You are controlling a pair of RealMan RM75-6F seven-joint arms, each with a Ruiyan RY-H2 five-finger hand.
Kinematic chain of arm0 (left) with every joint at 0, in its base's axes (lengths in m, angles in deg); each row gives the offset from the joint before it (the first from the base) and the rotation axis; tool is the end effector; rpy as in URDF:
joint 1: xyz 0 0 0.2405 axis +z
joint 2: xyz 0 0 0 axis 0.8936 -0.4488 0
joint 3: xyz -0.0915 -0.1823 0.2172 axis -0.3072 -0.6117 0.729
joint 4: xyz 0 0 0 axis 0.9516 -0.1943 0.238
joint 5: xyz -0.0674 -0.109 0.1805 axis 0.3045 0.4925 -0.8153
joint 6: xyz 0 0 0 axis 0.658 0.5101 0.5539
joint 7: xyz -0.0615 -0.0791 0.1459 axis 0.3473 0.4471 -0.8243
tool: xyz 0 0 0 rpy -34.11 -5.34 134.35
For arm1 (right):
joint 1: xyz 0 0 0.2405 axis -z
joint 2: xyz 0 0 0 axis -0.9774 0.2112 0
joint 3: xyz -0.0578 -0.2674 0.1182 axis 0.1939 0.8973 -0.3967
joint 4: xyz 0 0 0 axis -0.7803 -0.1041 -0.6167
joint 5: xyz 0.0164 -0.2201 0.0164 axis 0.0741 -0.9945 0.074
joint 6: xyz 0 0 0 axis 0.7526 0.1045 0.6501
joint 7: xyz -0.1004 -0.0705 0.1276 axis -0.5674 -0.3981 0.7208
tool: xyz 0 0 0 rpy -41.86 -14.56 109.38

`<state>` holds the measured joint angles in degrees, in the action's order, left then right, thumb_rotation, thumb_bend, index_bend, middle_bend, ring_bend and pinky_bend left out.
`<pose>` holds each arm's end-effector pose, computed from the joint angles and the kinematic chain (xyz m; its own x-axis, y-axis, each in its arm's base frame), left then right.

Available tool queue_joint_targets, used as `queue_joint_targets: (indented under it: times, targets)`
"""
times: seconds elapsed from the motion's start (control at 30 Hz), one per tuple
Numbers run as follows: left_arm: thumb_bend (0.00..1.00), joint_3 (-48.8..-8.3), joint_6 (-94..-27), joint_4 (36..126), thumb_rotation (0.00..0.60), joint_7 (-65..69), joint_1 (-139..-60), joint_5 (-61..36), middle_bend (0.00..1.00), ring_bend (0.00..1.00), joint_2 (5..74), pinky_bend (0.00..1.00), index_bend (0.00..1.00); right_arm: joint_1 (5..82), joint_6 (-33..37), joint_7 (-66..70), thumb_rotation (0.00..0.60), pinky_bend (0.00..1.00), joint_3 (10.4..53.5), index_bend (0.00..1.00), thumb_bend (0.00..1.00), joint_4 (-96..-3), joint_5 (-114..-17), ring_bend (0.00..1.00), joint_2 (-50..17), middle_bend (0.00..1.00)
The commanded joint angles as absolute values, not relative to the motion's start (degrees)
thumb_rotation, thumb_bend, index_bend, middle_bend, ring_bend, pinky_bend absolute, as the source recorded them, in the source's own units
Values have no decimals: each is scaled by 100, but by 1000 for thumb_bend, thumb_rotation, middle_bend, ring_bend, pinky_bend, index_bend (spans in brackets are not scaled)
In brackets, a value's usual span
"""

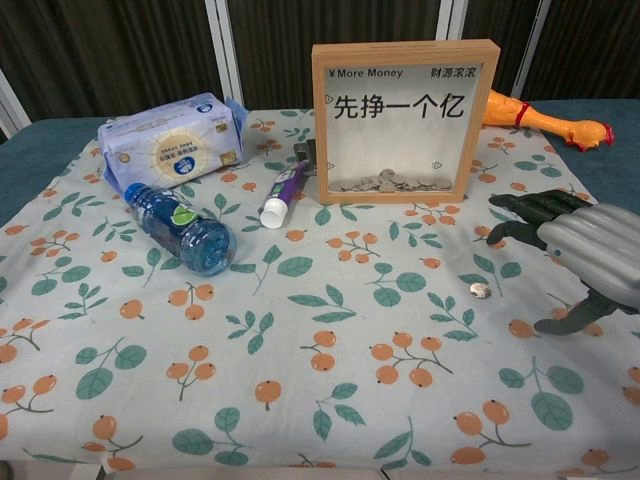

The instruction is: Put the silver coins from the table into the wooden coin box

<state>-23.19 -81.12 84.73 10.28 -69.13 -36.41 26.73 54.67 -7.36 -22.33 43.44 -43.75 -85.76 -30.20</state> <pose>-0.4002 0.2282 0.1620 0.4316 -0.0136 0.9020 0.9021 0.0094 -0.4315 -0.2882 -0.3005 -0.0569 0.6532 -0.0718 0.7538 -0.7281 -0.3330 0.5992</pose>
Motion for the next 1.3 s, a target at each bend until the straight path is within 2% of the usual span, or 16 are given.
queue_joint_targets:
  times: [0.03, 0.2, 0.47, 0.7, 1.3]
  targets:
    - [376, -2324, -8119, 8471, 600, 1028, -6914, -3643, 0, 0, 2673, 0, 0, 5479, -720, -2178, 600, 0, 4309, 453, 187, -4312, -8595, 0, -3057, 34]
    - [375, -2326, -8106, 8464, 600, 1032, -6920, -3640, 0, 0, 2674, 0, 0, 5501, -703, -2037, 600, 0, 4252, 505, 191, -4189, -8629, 0, -3114, 32]
    - [375, -2331, -8069, 8451, 600, 1034, -6940, -3633, 0, 0, 2682, 0, 0, 5479, -654, -1846, 600, 0, 4165, 545, 323, -4020, -8708, 0, -3236, 38]
    - [375, -2341, -8053, 8479, 600, 1017, -6955, -3628, 0, 0, 2663, 0, 0, 5431, -519, -1812, 600, 0, 4114, 561, 395, -3886, -8717, 0, -3347, 42]
    - [375, -2338, -7986, 8411, 600, 1052, -6968, -3584, 0, 0, 2691, 0, 0, 5390, -328, -1692, 600, 0, 4065, 543, 413, -3636, -8742, 0, -3548, 50]
